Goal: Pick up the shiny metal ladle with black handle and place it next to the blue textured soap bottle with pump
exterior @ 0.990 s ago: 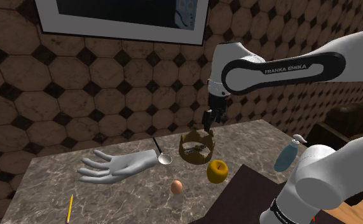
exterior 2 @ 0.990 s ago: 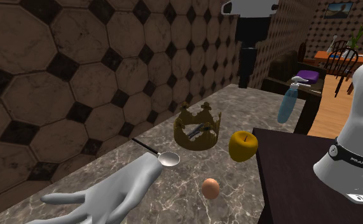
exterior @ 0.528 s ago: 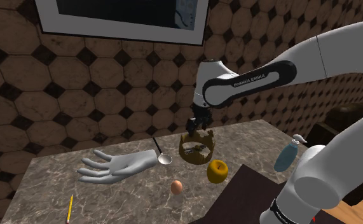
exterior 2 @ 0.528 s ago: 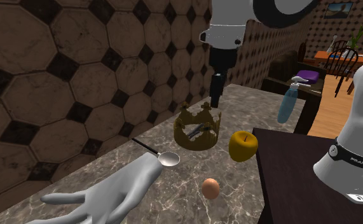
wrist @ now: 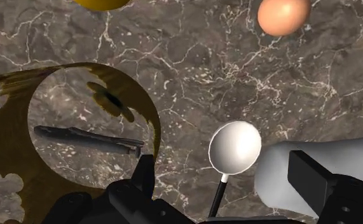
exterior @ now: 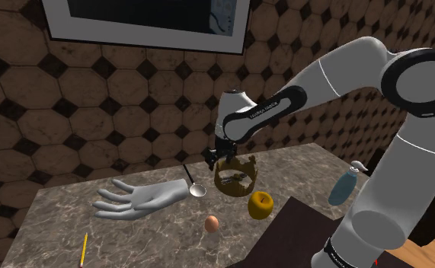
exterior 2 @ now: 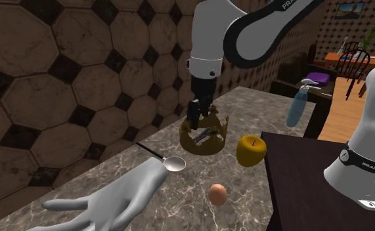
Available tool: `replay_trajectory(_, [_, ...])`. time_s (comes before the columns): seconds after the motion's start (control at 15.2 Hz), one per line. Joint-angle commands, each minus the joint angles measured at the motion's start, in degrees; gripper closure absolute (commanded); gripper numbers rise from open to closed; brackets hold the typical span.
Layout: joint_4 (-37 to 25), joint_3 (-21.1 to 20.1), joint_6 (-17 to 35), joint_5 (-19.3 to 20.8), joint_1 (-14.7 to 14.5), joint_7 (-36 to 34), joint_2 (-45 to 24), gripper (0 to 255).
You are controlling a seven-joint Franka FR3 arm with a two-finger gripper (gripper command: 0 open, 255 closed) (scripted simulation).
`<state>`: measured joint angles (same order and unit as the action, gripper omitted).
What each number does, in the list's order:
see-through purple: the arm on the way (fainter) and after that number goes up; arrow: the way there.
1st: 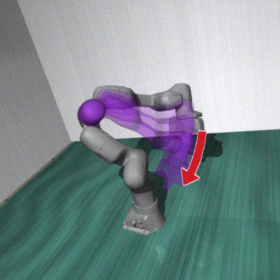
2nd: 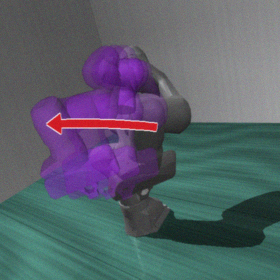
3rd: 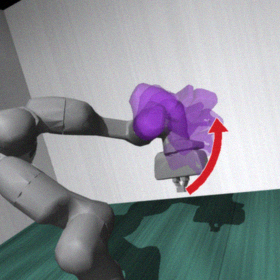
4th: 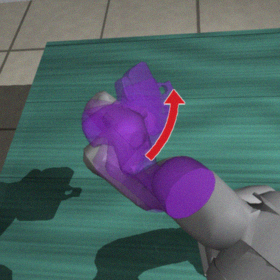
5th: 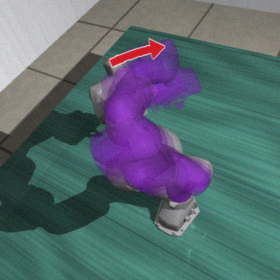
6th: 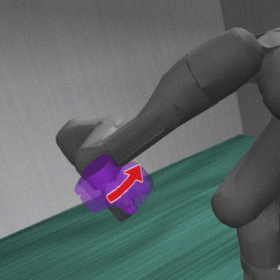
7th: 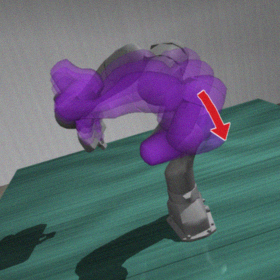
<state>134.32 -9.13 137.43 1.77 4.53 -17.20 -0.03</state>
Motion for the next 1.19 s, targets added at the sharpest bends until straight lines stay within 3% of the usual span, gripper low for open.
replay_trajectory(0.0, [-2.53,0.2,2.67,0.6,0.2,-1.67,-4.68,0])
replay_trajectory(0.59, [-17.07,2.21,10.49,2.11,-0.62,-8.16,-24.76,0])
replay_trajectory(1.12, [-33.63,3.74,12.37,1.17,-1.25,-11.44,-41.11,0])
